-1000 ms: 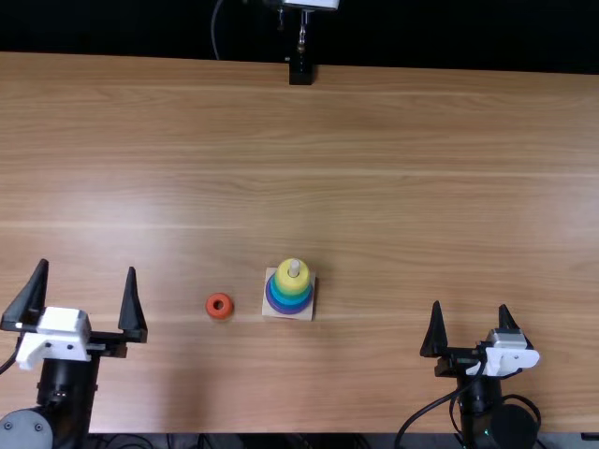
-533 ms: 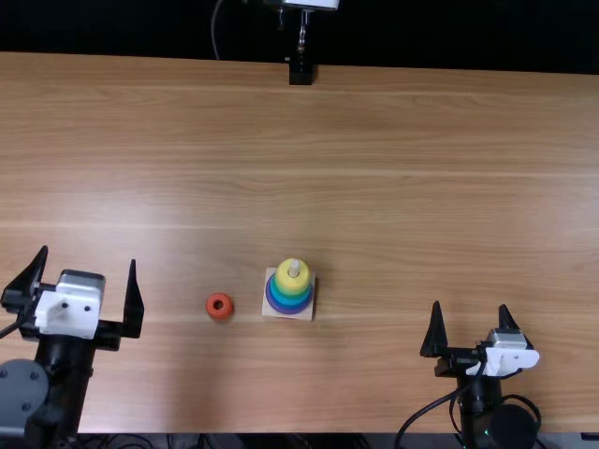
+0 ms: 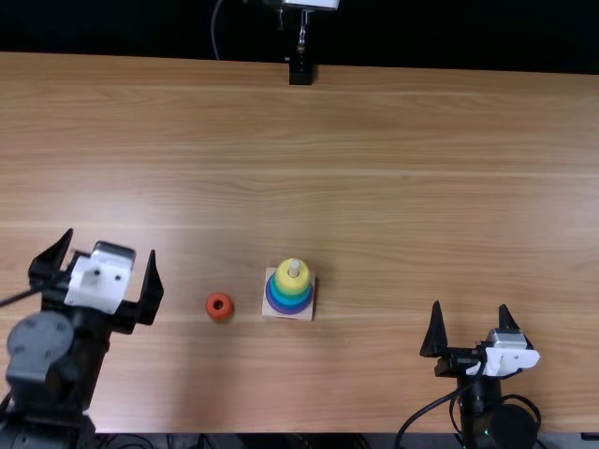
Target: Build the Hanoi tower: stack the rings onto the peg from bottom to top in this color order: purple, dark blue, light blue, dark green, light green, yellow, orange.
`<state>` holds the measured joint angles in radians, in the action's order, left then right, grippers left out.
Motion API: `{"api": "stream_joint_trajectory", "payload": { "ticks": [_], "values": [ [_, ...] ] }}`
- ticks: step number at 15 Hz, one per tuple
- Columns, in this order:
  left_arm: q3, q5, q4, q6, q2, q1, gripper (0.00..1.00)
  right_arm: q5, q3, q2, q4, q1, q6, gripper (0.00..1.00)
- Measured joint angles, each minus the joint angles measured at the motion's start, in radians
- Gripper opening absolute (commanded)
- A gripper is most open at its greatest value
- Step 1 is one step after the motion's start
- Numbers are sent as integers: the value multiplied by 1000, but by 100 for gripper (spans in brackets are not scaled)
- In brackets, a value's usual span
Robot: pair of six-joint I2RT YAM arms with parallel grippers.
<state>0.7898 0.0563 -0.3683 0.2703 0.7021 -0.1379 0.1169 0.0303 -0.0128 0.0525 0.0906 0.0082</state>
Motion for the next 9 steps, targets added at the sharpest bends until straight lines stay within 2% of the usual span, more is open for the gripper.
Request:
{"api": "stream_joint_trajectory", "payload": {
  "ticks": [2, 3, 5, 6, 7, 9],
  "values": [
    [88, -5, -113, 3, 121, -1, 100, 0, 0, 0, 0, 0, 0, 100],
    [137, -16, -177, 2, 189, -15, 100, 0, 0, 0, 0, 0, 0, 100],
    [188, -71, -251, -14, 301, -55, 100, 0, 0, 0, 0, 0, 0, 100],
    [197, -97, -261, -46, 350, -66, 100, 0, 0, 0, 0, 0, 0, 100],
    [203, -112, -267, -85, 386, -76, 100, 1, 0, 0, 0, 0, 0, 100],
    [207, -120, -269, -154, 467, -107, 100, 0, 0, 0, 0, 0, 0, 100]
  ]
}}
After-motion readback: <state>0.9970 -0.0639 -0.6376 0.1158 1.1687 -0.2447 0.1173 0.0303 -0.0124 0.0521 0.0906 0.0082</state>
